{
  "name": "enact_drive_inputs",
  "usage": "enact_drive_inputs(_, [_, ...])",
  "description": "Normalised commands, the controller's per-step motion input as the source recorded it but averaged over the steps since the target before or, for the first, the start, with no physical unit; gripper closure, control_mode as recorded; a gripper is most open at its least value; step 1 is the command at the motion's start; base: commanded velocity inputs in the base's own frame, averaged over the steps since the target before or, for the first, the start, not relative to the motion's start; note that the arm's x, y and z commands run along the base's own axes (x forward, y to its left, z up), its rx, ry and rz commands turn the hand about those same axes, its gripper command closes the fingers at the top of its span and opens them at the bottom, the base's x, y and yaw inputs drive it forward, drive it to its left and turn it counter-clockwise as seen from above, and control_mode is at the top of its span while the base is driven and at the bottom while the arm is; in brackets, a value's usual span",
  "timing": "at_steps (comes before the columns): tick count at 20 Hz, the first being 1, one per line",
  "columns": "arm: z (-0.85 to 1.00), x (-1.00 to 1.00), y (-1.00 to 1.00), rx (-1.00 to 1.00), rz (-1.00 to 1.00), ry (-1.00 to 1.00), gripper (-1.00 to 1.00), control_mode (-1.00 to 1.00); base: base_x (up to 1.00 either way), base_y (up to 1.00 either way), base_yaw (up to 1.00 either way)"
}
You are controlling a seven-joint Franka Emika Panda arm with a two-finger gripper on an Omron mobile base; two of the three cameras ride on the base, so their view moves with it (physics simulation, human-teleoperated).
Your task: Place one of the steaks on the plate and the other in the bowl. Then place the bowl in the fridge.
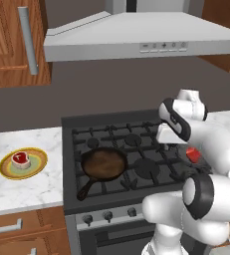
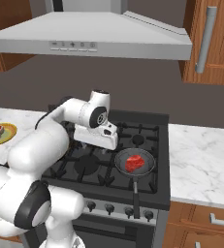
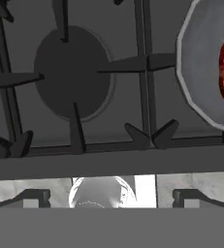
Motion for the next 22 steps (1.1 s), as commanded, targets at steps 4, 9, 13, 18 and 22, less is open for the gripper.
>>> enact_drive_inputs(4, [-0.03,0.04,-0.74,0.00,-0.02,0.01,-1.00,-1.00,0.00,0.00,0.00])
enact_drive_inputs(9, [-0.16,0.00,-0.55,-0.03,0.00,-0.04,-1.00,-1.00,0.00,0.00,0.00])
enact_drive_inputs(13, [-0.20,0.05,-0.46,-0.09,0.00,-0.12,-1.00,-1.00,0.00,0.00,0.00])
enact_drive_inputs(18, [-0.20,0.19,-0.27,-0.07,0.00,-0.16,-1.00,-1.00,0.00,0.00,0.00])
enact_drive_inputs(22, [0.00,0.16,-0.38,0.00,-0.02,0.00,-1.00,-1.00,0.00,0.00,0.00])
